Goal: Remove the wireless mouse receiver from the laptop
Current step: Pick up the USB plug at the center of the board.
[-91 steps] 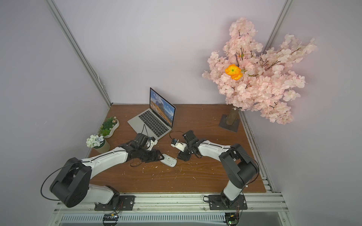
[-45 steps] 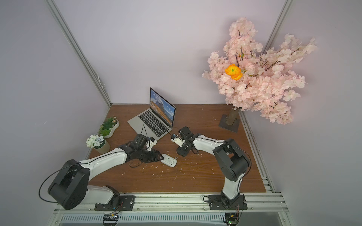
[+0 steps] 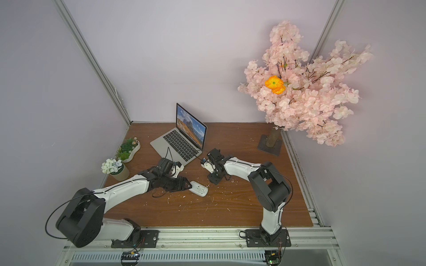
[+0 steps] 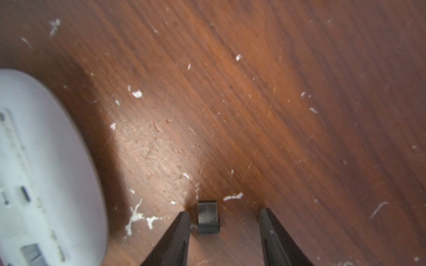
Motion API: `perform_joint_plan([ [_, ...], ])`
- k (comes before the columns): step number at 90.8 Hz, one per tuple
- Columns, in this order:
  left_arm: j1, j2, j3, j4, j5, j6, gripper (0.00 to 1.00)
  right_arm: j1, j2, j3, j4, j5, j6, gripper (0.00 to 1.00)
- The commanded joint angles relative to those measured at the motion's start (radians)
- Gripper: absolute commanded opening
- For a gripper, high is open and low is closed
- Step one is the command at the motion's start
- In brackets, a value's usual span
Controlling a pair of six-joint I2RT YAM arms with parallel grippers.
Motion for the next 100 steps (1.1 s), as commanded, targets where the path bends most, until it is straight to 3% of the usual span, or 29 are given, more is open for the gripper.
perform_joint_plan([
  [1, 0.010, -0.020, -0.015, -0.018, -0.008, 0.003, 0.67, 0.018, 0.045, 0.001, -0.063, 0.004, 0.023, 0.47],
  [16, 0.012, -0.024, -0.024, -0.019, -0.009, 0.004, 0.67, 0.032, 0.059, 0.007, -0.082, 0.011, 0.023, 0.41],
  [42, 0.012, -0.015, -0.014, -0.019, -0.006, 0.007, 0.67, 0.035, 0.035, -0.012, -0.110, 0.028, 0.027, 0.40],
  [100, 0.024, -0.001, -0.006, -0.024, 0.000, 0.022, 0.67, 0.041, 0.020, -0.055, -0.109, 0.027, 0.024, 0.29],
])
